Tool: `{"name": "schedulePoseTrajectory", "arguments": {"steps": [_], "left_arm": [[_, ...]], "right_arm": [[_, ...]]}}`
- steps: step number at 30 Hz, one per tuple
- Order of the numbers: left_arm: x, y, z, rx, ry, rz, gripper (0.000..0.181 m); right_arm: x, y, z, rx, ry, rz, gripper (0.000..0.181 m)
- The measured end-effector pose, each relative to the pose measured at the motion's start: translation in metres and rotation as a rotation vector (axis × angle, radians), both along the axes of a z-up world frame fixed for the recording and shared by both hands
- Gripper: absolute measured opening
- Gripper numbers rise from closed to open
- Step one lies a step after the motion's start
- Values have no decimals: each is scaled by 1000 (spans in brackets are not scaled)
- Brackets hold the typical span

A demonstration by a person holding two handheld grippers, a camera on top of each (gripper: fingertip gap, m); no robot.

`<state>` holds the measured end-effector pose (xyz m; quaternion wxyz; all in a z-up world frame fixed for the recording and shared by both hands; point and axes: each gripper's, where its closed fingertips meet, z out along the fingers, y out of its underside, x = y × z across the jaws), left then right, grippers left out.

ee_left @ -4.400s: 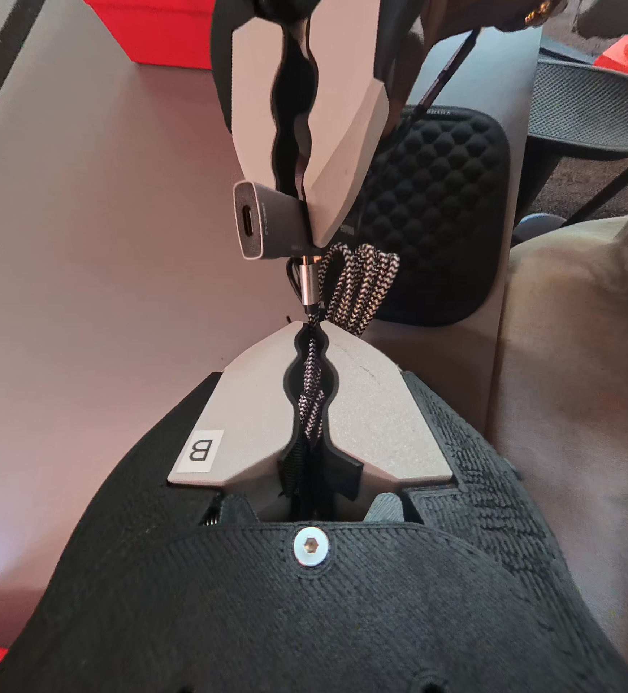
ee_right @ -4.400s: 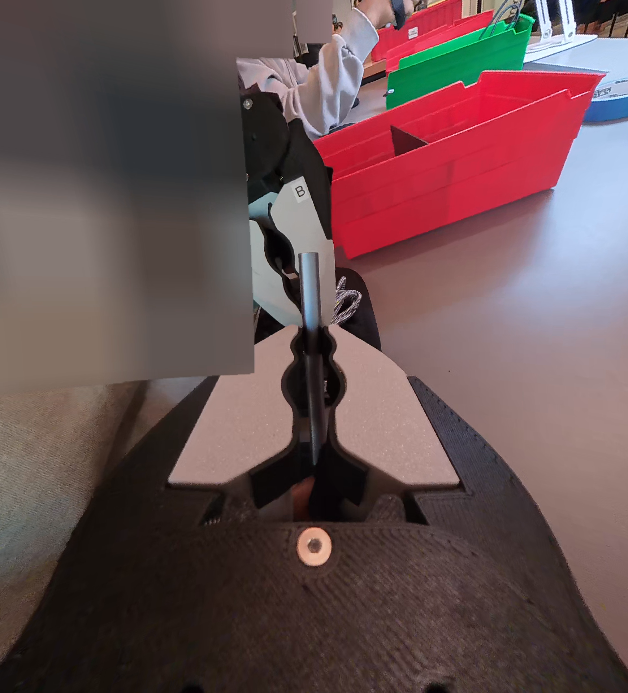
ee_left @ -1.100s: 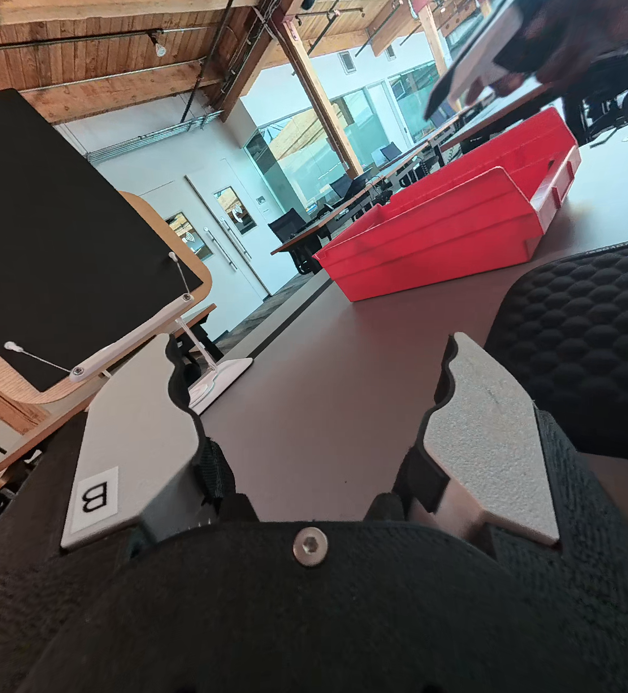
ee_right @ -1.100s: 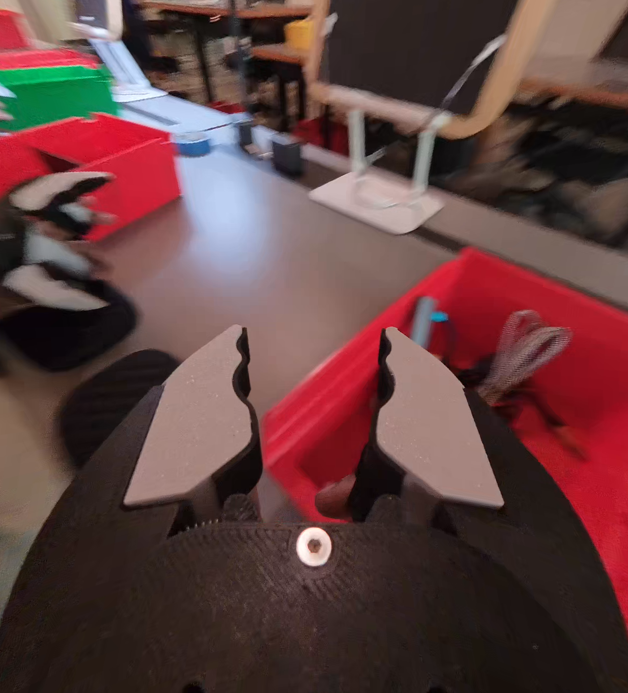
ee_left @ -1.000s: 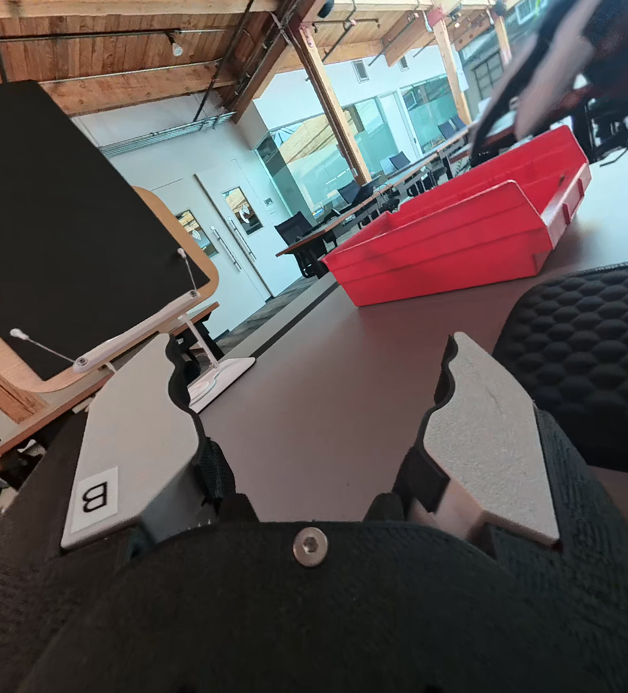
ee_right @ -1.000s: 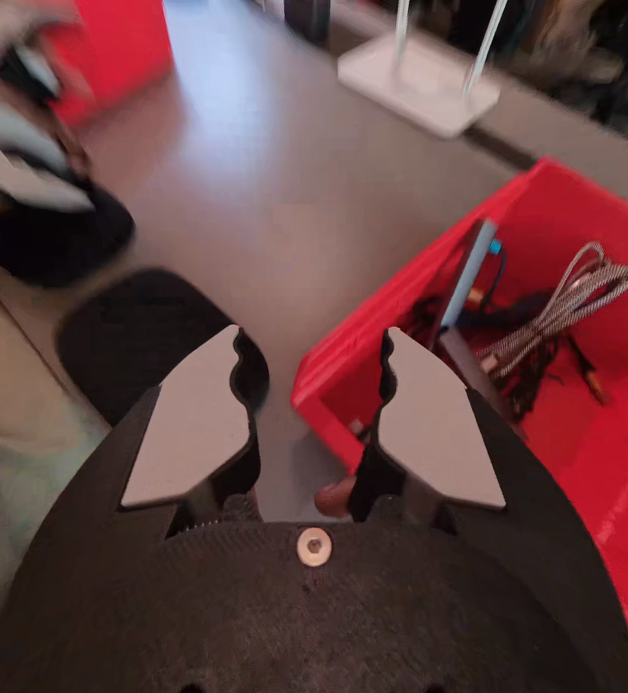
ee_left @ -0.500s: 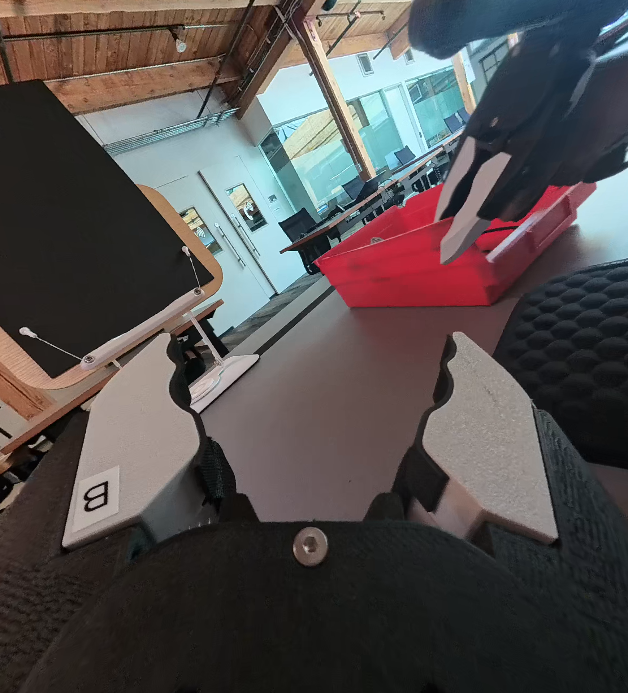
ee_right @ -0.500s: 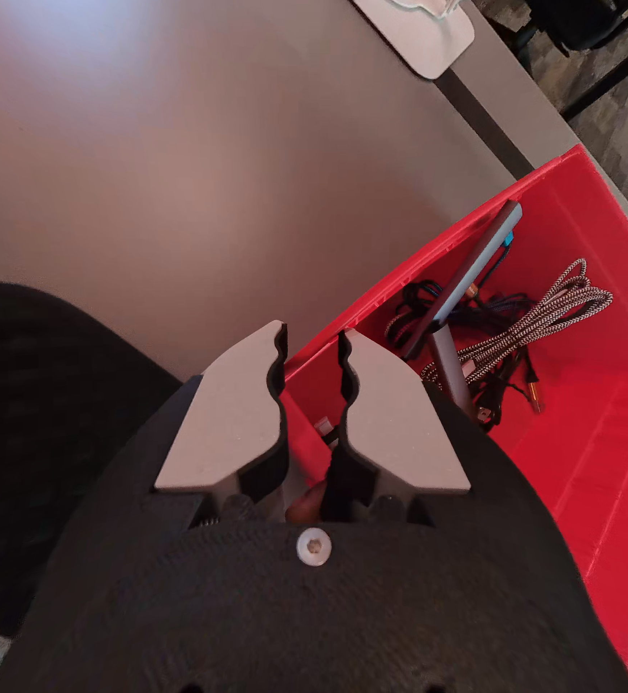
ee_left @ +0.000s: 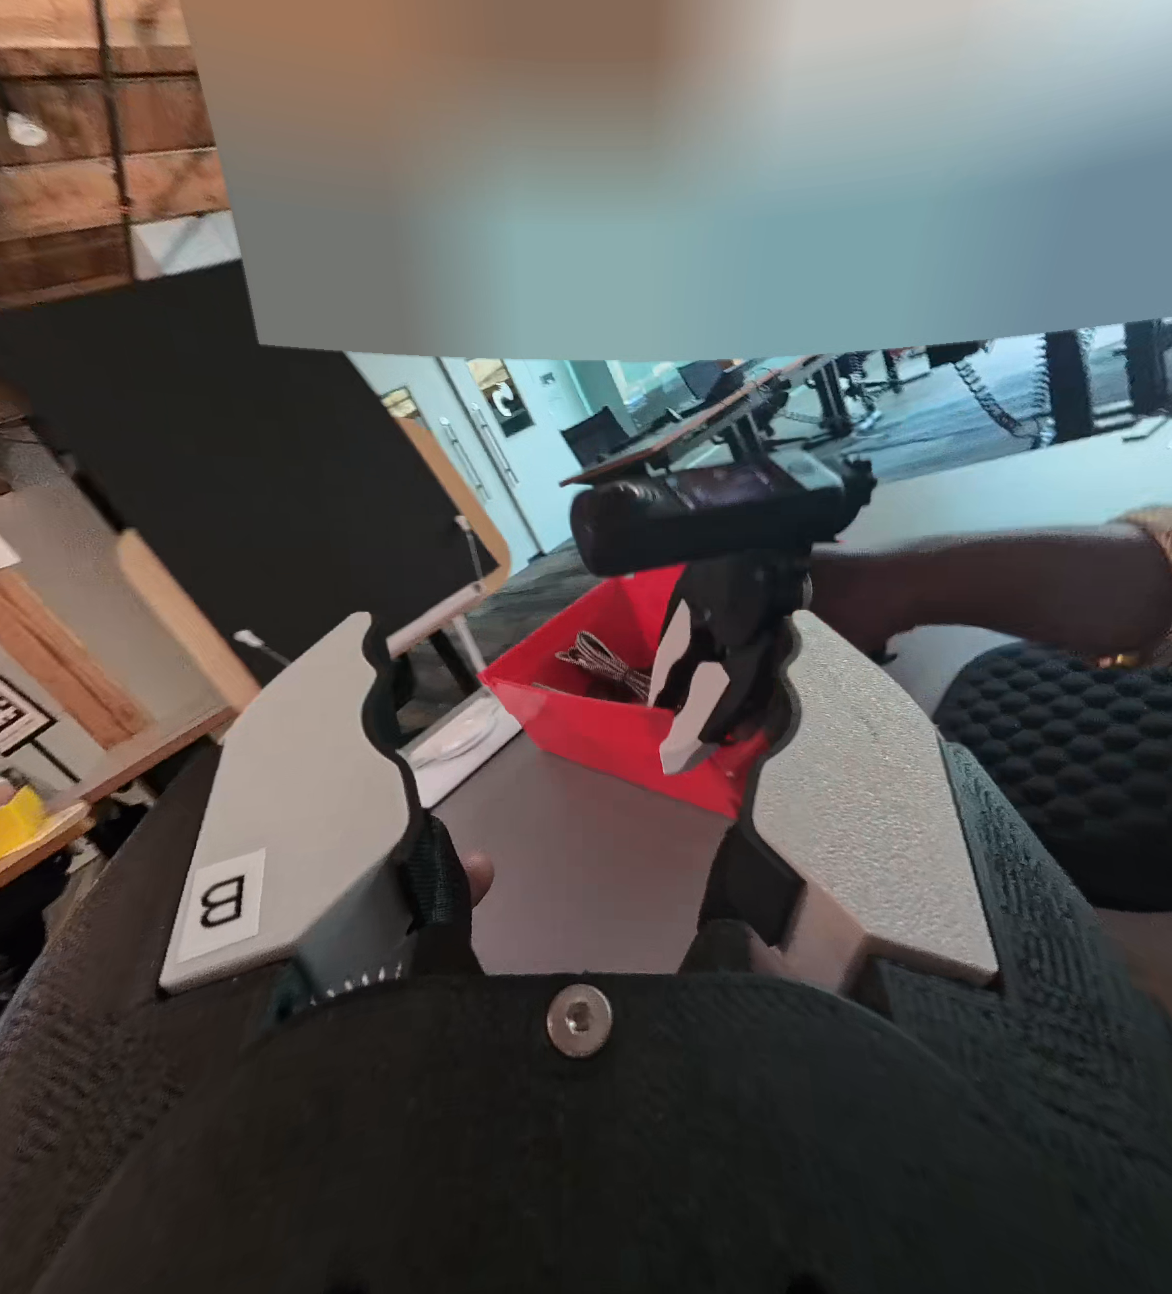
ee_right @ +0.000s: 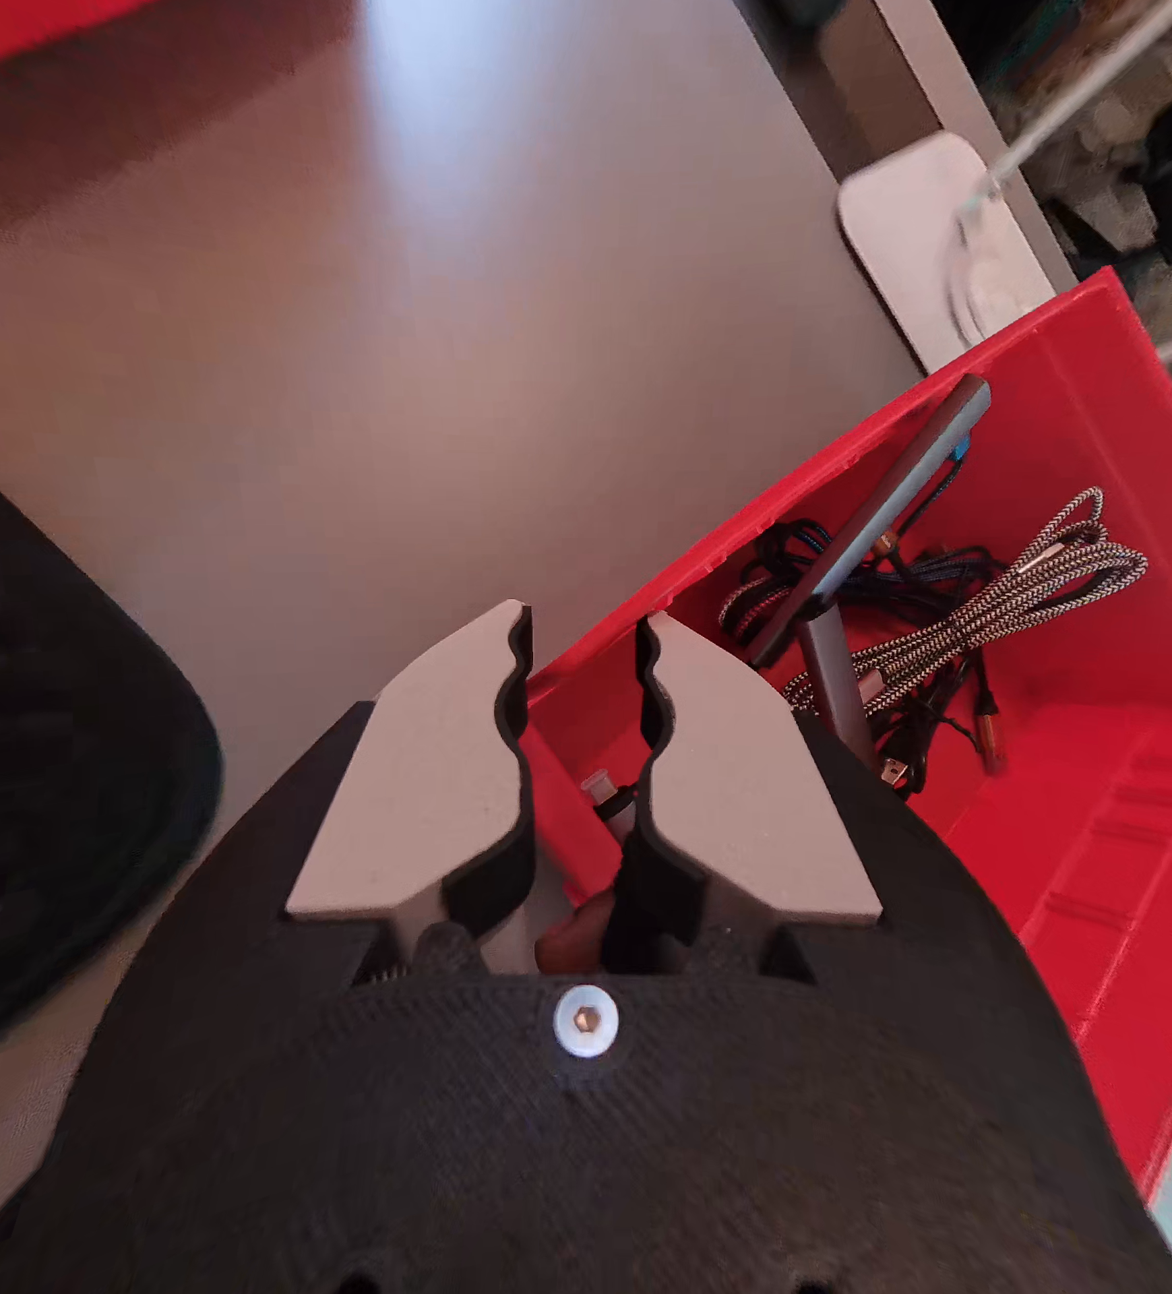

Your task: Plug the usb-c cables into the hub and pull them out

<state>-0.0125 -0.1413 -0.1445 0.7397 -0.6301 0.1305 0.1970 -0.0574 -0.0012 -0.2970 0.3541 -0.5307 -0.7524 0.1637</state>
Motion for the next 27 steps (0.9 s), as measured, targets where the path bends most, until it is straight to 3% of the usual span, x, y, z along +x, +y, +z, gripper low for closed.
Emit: {"name": "schedulePoseTrajectory", "arguments": {"steps": [4,10,14,16,19,21,23,24,27], "left_arm": [[-40,-53,17,17,-25,142,100],[-129,-150,19,-22,-41,576,101],[-161,-202,8,-32,-157,708,101],[-177,-225,-4,-38,-215,775,101],[-198,-248,-30,-63,-330,811,103],[-207,-251,-55,-112,-415,777,122],[-213,-249,-76,-151,-460,722,143],[-214,-248,-88,-186,-479,699,144],[-213,-241,-113,-268,-520,615,143]], "right_arm": [[-37,-41,1,-10,-5,97,28],[-87,-99,2,-43,46,192,28],[-110,-130,9,-163,136,242,32],[-111,-141,30,-253,263,275,35],[-95,-161,65,-408,443,351,45],[-74,-184,75,-563,484,417,67],[-57,-208,71,-680,467,470,95],[-51,-218,65,-701,461,483,104],[-46,-238,52,-667,501,483,107]]}}
